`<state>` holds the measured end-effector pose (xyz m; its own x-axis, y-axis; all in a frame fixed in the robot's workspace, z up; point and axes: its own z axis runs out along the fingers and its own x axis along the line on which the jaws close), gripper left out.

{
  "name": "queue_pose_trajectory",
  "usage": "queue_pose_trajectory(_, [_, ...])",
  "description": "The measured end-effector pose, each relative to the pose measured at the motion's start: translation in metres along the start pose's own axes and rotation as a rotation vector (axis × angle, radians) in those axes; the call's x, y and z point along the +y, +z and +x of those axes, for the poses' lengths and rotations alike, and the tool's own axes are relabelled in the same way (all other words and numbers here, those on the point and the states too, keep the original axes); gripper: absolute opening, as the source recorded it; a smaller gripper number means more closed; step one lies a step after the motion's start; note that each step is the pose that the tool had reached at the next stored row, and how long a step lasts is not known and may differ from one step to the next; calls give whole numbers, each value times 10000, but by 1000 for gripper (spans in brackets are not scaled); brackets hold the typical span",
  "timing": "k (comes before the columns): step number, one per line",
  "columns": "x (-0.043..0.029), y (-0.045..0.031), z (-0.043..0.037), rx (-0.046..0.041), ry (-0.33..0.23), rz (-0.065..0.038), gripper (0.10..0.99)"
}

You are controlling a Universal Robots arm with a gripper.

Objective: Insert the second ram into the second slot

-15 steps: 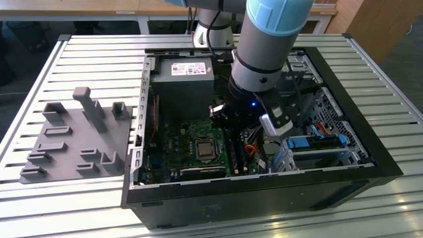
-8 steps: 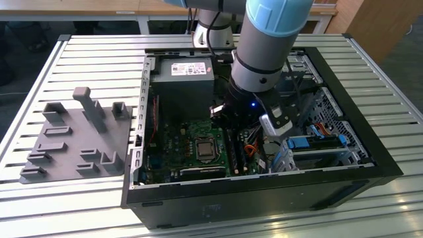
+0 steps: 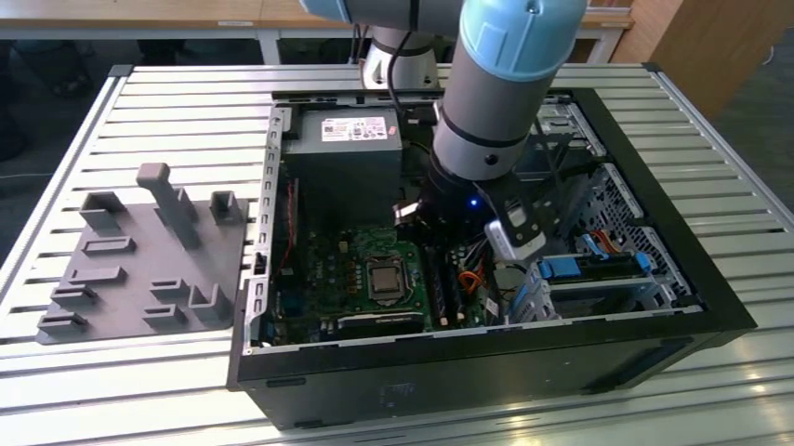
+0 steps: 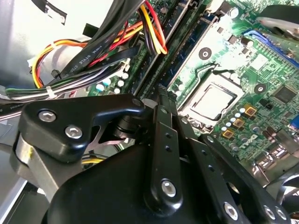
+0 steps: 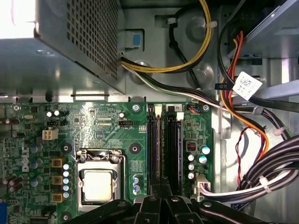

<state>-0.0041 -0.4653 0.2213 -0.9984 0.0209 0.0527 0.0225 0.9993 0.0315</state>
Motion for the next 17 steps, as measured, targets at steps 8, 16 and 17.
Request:
queue_pose_trajectory(8, [-2, 80, -5, 7, 1, 29, 106])
queue_pose_trajectory(16, [5, -96, 4, -2, -1, -6, 106])
queue_pose_trajectory(17, [6, -128, 6, -1, 0, -3, 106])
